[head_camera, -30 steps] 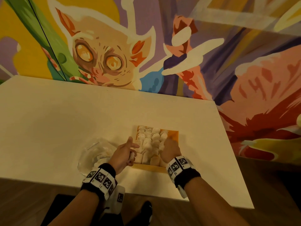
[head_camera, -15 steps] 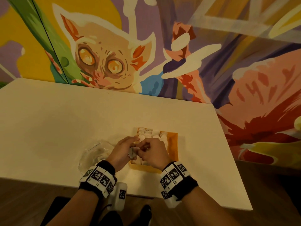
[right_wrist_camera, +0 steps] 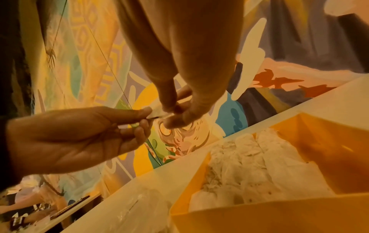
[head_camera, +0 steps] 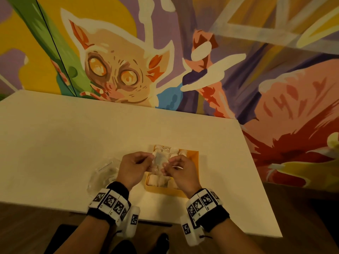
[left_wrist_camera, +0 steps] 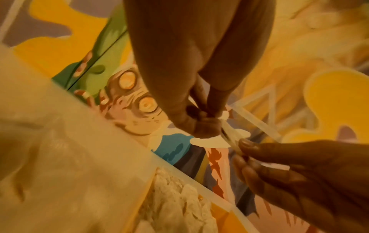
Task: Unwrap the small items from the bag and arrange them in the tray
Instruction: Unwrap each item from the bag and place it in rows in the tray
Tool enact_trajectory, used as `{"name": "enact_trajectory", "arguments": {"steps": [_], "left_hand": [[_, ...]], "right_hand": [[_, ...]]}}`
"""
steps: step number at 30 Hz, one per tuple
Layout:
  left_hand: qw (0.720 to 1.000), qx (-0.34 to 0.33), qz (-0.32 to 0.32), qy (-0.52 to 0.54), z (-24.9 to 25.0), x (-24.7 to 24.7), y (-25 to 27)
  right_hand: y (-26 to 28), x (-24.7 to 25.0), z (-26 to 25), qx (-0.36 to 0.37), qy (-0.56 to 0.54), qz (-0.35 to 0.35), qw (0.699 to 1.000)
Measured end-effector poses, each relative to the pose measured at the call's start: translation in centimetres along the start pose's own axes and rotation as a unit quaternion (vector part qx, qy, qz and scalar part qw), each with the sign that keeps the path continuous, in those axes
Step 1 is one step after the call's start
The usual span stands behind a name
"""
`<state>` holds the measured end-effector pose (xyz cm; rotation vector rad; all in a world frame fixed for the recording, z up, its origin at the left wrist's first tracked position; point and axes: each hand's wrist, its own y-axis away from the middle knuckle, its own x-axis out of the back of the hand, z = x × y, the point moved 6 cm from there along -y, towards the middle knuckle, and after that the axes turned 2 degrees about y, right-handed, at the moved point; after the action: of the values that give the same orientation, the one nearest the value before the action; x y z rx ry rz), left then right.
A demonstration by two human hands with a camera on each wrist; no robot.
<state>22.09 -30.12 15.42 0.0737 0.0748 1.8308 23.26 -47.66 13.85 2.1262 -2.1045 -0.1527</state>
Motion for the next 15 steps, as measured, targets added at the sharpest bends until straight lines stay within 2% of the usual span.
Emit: {"name": "enact_trajectory", "arguments": {"steps": [2,4,6,10,15], "left_hand": [[0.989,-0.096,0.012,-0.116,1.6,0.0,-0.3],[0.947,-0.187,-0.034,-0.261,3.1,-1.0,-0.2],[0.899,-0.224,-0.087,-0.365,3.5,-2.0,-0.2],[0.852,-0.256,-0.116,-0.442,4.4,-3.1,-0.1],[0.848,-0.300,-0.101,-0.425,5.7,-3.9,0.1]], "right_hand": [[-0.1,0.2,0.3,-0.014,0.050,-0.007,0.999],[-0.3,0.4,0.2,-0.009,0.096,-0.012,0.995],[-0.5,0.5,-0.1,0.019,0.119,-0.020,0.993],[-0.5,0.1,-1.2,0.090,0.165,-0.038,0.981],[-0.3,0.2,-2.4,0.133,0.212,-0.046,0.967]]}}
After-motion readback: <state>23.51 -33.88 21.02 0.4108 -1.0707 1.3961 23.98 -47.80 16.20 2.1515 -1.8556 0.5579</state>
